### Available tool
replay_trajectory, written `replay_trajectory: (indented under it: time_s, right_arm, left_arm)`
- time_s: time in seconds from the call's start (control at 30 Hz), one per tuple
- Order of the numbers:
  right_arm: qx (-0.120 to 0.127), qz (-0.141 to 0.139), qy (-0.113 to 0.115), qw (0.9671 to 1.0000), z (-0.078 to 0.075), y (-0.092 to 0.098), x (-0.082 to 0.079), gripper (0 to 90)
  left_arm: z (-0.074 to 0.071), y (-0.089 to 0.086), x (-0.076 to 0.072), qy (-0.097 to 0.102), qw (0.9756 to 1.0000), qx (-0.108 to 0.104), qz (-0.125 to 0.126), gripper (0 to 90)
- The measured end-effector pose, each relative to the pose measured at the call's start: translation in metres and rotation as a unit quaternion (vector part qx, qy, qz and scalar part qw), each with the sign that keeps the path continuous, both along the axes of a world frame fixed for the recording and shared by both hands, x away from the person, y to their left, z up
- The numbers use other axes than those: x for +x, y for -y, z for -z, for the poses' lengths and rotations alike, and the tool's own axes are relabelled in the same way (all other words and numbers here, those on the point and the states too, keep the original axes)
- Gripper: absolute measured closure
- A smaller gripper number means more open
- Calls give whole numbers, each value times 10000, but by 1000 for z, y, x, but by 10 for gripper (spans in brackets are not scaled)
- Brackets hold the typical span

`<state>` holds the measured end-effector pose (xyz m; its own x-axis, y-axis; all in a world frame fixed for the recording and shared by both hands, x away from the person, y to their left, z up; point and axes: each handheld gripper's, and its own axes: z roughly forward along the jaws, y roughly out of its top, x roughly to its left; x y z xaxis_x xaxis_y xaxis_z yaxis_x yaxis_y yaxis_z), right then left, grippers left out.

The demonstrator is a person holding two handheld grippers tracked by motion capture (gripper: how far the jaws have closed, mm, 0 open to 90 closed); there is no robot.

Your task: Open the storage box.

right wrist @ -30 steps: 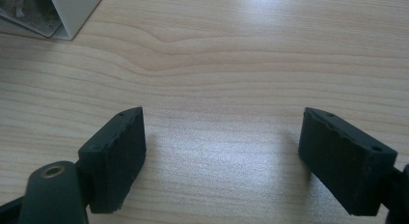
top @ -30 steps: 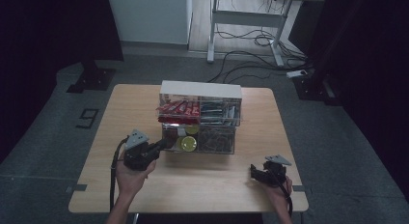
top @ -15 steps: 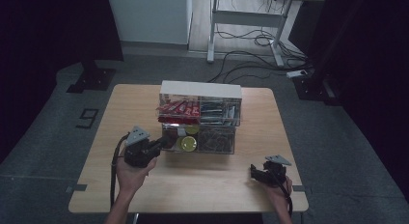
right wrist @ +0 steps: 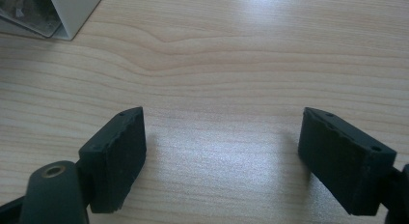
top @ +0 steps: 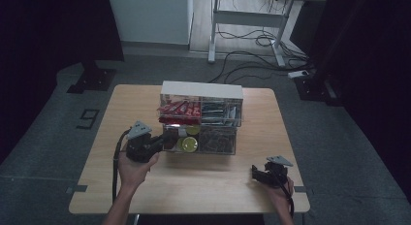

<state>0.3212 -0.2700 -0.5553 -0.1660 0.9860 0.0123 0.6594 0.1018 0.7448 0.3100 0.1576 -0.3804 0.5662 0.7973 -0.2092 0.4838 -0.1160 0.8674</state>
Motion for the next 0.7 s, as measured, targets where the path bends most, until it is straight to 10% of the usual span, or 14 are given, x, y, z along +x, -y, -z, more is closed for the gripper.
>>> replay_trajectory:
  time_s: [0.7]
  right_arm:
    - [-3,-7,-10,10000,0,0,0,171]
  left_arm:
    - [-20,11,19,40,9999,-99,131,900]
